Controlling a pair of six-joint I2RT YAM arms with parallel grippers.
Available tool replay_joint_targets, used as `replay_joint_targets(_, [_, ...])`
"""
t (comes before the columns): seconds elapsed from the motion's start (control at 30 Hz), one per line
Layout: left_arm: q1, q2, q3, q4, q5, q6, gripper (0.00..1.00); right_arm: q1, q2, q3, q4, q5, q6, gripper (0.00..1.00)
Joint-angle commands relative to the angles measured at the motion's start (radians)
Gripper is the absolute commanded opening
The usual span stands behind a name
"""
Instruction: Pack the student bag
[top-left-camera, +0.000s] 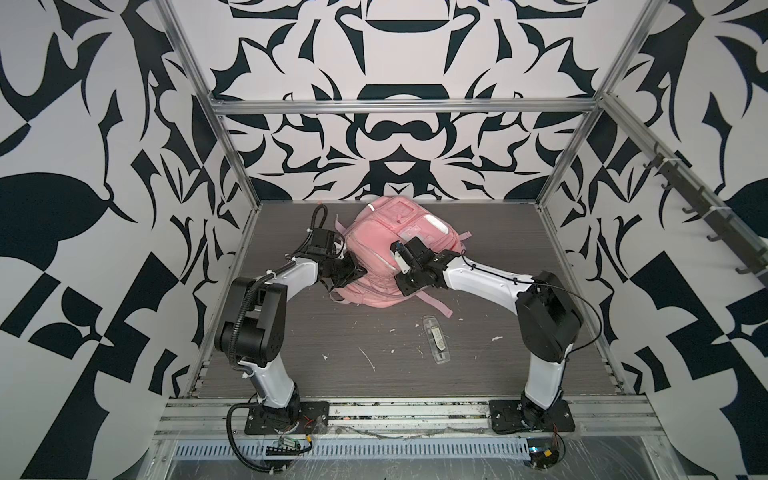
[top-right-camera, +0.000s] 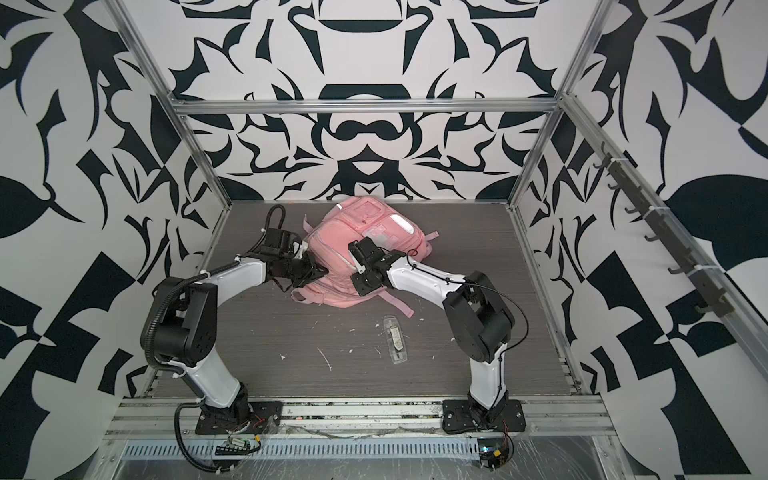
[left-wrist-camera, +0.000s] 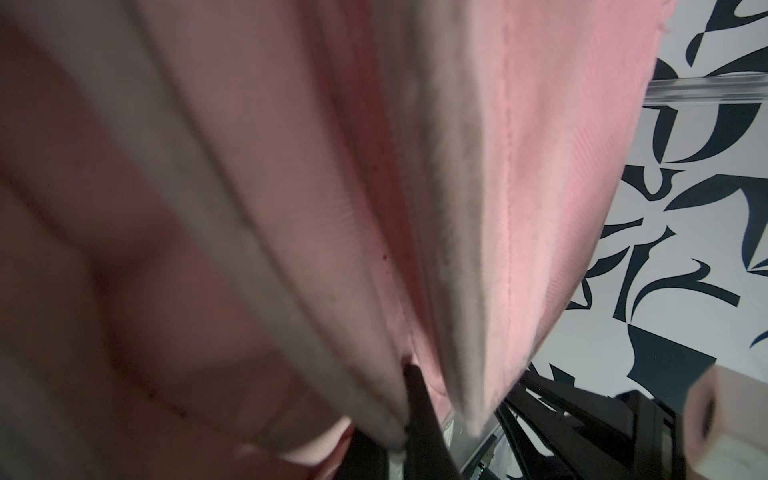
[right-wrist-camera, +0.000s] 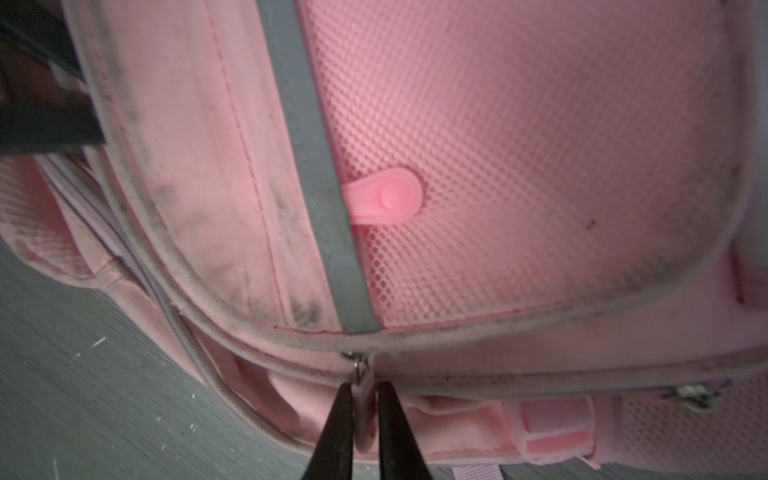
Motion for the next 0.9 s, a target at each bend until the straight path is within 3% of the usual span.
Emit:
replay_joint_targets(0.0, [-0.008,0.012,0.008,0.008,0.001,-0.003,0.05,0.013,-0.023,0.02,-0.016,0.016,-0.006,0.11])
replay_joint_targets(0.6, [-0.092,-0.028,-0.035,0.116,-0.042,-0.114,0.04,0.11,0.023,0.142,0.001,-0.084,0.035,0.04])
replay_joint_targets(0.87, [-0.15,-0.019,-0.042,0.137,-0.053,-0.134,0.04,0.098,0.105,0.232,-0.005,-0.046,0.065,0.0])
